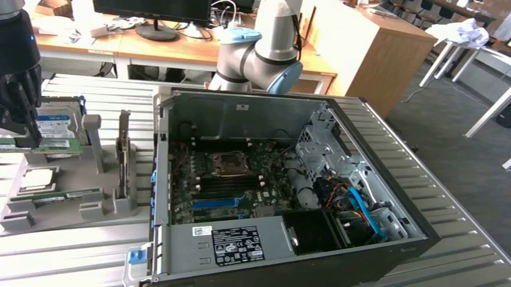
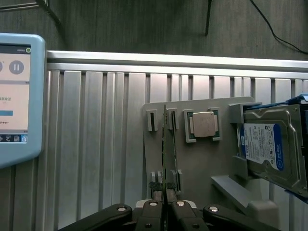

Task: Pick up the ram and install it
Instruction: 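Pick up the ram and move it above insertion slot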

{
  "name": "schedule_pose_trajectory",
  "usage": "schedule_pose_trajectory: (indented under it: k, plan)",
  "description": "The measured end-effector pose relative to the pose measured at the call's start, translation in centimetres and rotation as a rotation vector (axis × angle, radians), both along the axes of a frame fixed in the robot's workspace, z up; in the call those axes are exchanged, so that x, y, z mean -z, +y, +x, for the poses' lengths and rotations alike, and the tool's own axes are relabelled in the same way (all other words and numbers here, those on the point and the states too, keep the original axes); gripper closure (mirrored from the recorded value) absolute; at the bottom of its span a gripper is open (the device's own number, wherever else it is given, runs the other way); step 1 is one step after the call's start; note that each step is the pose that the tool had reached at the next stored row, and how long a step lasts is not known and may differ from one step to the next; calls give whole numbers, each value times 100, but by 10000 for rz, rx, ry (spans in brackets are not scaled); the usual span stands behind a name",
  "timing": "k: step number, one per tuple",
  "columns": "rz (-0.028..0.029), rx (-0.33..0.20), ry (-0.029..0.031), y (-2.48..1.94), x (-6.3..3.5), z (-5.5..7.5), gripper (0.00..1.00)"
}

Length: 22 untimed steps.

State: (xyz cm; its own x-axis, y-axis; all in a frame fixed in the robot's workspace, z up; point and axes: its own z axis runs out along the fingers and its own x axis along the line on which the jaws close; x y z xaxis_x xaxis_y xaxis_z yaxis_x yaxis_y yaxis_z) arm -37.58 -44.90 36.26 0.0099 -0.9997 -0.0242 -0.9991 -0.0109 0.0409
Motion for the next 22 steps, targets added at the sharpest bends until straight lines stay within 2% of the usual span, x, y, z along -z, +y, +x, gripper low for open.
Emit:
schedule_pose_trajectory:
  k: [22]
  plan:
    - [1, 0, 0, 0, -206, 0, 87]
